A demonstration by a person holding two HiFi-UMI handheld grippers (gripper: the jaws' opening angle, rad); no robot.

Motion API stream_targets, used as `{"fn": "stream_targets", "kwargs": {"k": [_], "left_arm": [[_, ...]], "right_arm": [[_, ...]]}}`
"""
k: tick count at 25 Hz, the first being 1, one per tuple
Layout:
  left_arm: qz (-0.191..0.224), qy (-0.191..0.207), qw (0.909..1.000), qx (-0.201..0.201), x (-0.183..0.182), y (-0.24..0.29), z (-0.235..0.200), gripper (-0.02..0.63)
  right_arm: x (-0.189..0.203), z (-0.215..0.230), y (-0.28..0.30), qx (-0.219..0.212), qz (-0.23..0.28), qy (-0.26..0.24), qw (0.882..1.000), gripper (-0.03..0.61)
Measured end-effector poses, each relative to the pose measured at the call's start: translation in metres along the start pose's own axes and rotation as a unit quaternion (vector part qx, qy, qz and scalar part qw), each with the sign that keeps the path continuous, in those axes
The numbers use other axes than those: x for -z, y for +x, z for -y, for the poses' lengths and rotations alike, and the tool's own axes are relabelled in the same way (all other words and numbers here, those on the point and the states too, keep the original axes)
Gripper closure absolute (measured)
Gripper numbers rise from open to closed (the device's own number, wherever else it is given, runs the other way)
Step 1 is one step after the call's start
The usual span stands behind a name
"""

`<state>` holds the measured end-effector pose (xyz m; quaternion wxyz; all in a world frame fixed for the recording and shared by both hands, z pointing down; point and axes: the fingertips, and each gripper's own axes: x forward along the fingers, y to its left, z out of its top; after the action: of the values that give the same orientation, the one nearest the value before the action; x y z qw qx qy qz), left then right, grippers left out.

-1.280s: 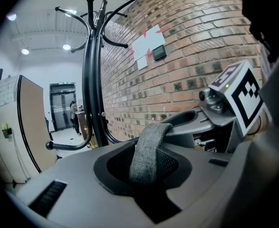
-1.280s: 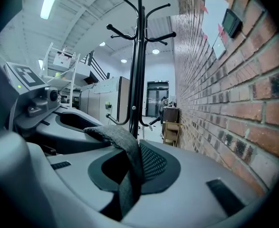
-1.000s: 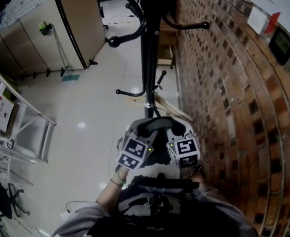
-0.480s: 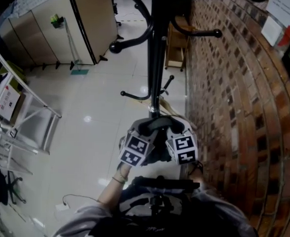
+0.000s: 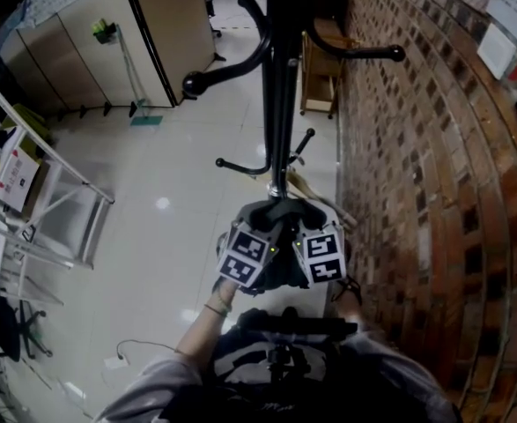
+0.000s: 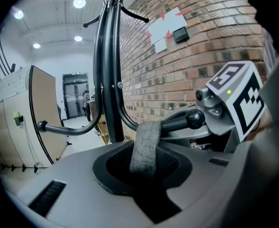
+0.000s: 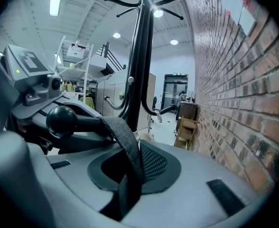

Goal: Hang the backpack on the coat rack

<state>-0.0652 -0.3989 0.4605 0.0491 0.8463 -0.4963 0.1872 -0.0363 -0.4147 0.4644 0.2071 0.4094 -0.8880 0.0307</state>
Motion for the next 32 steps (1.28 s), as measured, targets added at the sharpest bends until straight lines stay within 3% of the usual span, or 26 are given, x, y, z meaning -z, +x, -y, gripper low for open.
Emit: {"fn": "stream_targets", "kwargs": {"k": [6,10,15,20,21,23,25,32], "left_arm": [[0.012,0.002,0.9999,-0.011,0.001,-0.003,0.0,0.503],[0.031,-0.033,0.9989,-0.006,0.0,-0.013,0.002,0.475],[0.031,-0.012,0.9994,-0.008,0.003,-0.031,0.005,0.471],[0.043,-0.024,0.9987,0.014,0.018,-0.058,0.016,0.476],[0.045,-0.025,0.9985,0.016,0.022,-0.064,0.019,0.486],[0.052,-0.025,0.9982,0.013,0.025,-0.076,0.021,0.597],[0.057,-0.032,0.9977,0.017,0.029,-0.085,0.026,0.615],[0.049,-0.07,0.9956,0.037,0.051,-0.11,0.054,0.617]], "right_arm": [[0.007,-0.001,-0.003,0.036,-0.019,-0.042,0.998,0.501],[0.01,-0.003,-0.017,0.042,-0.004,0.015,0.999,0.452],[0.017,-0.012,-0.042,0.063,0.006,0.046,0.997,0.453],[0.036,-0.029,-0.066,0.085,0.011,0.104,0.991,0.479],[0.039,-0.032,-0.071,0.09,0.015,0.118,0.989,0.496],[0.04,-0.039,-0.082,0.099,0.025,0.14,0.985,0.539],[0.042,-0.046,-0.092,0.105,0.032,0.153,0.982,0.566],[0.057,-0.072,-0.121,0.095,0.039,0.192,0.976,0.566]]}}
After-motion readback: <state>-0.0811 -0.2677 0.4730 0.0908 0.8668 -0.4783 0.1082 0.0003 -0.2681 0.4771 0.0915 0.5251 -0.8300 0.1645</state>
